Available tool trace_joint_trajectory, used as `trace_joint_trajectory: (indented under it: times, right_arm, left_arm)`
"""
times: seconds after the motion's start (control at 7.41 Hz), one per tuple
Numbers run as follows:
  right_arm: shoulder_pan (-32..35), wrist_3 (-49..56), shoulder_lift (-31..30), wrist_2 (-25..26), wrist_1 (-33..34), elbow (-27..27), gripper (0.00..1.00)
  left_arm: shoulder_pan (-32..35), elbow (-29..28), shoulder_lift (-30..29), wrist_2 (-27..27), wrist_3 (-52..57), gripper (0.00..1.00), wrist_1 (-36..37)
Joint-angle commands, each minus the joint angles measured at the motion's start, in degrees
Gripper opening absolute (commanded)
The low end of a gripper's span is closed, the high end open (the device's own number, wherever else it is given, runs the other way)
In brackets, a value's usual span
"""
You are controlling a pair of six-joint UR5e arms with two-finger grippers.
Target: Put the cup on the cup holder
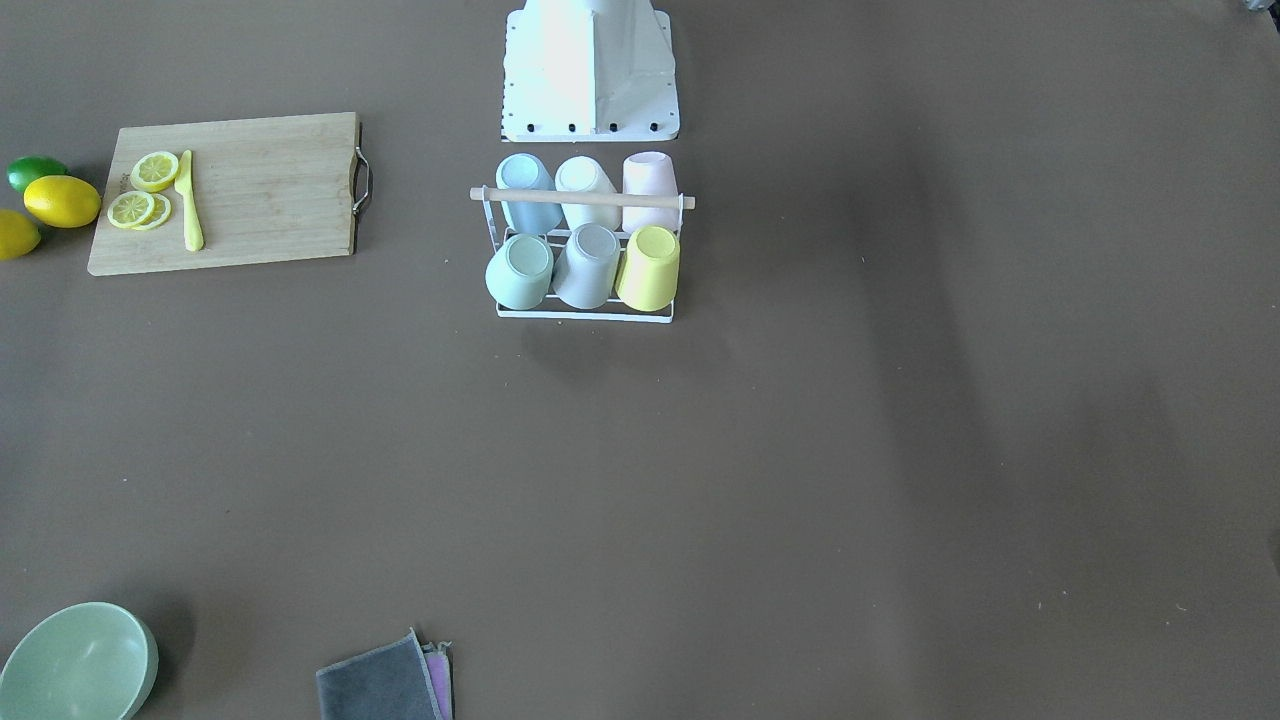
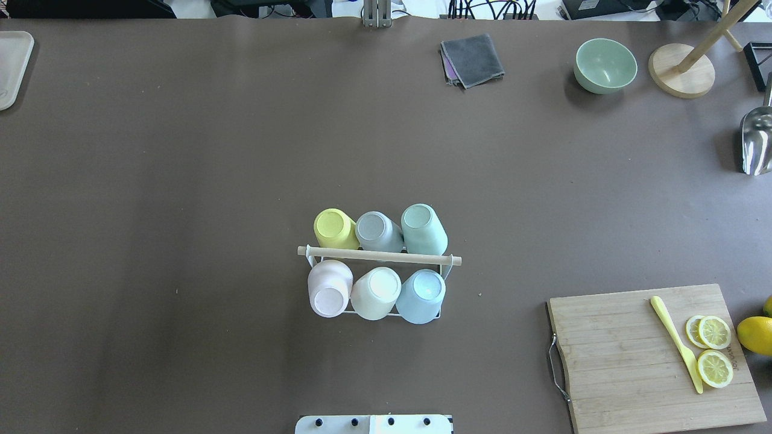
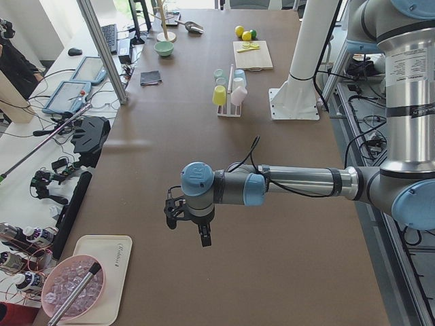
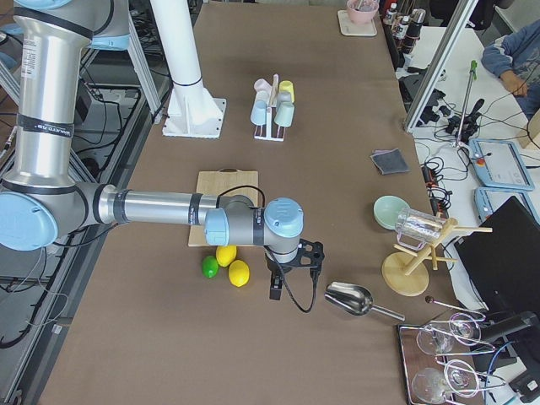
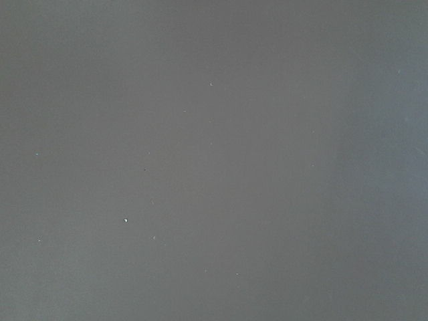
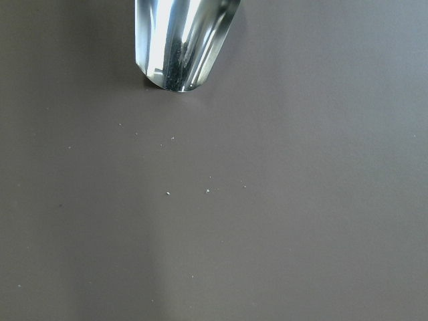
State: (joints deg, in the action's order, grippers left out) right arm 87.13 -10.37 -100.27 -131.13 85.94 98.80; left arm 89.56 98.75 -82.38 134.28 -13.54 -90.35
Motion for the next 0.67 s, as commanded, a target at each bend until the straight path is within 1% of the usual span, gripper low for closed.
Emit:
trace_joint_trajectory:
  times: [0.0,0.54]
  right_arm:
    - [0.1,0.0,0.0,0.0,0.0,0.0,1.00]
    - [0.0,-0.1,0.0,0.1,0.0,0.0,1.00]
  left_arm:
    - [0.0,-0.1,0.0,-0.2,0.0,0.98,0.1]
    - [0.0,-0.9,-0.1,-0.2,0.0,0.98,-0.2]
